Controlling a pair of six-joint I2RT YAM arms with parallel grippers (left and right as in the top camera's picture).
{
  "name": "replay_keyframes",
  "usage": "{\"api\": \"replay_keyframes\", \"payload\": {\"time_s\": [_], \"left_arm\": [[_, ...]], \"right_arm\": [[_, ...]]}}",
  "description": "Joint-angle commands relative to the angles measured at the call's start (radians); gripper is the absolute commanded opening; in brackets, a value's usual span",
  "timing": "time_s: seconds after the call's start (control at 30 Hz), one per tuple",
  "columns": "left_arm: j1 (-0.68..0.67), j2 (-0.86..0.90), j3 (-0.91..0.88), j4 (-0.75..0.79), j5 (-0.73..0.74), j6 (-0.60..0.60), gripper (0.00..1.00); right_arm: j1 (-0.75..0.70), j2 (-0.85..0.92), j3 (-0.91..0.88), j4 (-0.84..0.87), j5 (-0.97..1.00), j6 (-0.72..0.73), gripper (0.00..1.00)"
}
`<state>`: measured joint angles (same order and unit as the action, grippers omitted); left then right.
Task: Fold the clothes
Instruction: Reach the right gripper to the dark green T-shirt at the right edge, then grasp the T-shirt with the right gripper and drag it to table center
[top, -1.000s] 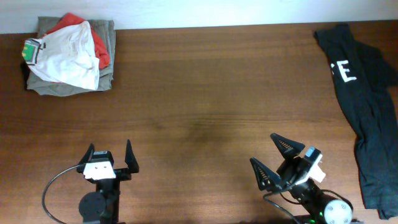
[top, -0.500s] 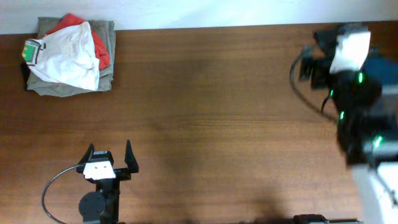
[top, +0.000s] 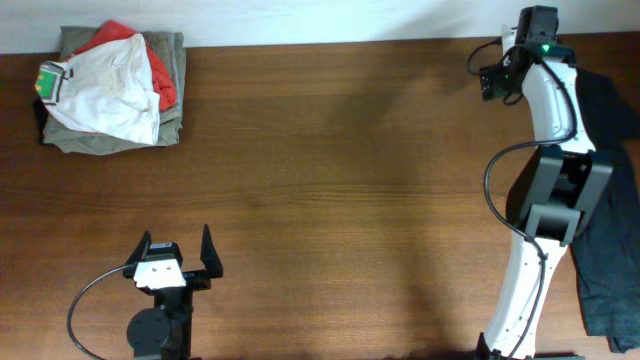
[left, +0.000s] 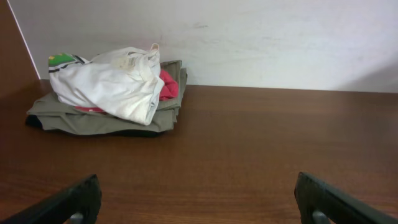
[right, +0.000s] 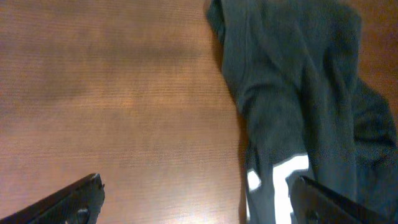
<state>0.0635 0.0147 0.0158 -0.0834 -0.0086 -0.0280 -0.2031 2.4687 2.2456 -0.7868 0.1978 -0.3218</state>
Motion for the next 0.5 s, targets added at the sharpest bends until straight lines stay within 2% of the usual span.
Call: {"api": "replay_keyframes", "payload": {"time_s": [0.0, 0.1, 0.17, 0.47], "left_arm": [[-0.005, -0.004, -0.007, 0.000, 0.001, -0.013, 0.99], [-0.005, -0.004, -0.007, 0.000, 0.001, -0.013, 0.99], [-0.005, -0.004, -0.007, 0.000, 0.001, -0.013, 0.99], [-0.005, -0.004, -0.007, 0.000, 0.001, -0.013, 0.99]], "right_arm": [[-0.007, 0.024, 0.049, 0.122, 0.016, -0.011, 0.99], [-0.048, 0.054, 0.049, 0.212, -0.021, -0.011, 0.99], [-0.081, 0.068, 0.049, 0.208, -0.098, -0.006, 0.96], [-0.119, 0.154, 0.049, 0.220, -0.097, 0.012, 0.88]]}}
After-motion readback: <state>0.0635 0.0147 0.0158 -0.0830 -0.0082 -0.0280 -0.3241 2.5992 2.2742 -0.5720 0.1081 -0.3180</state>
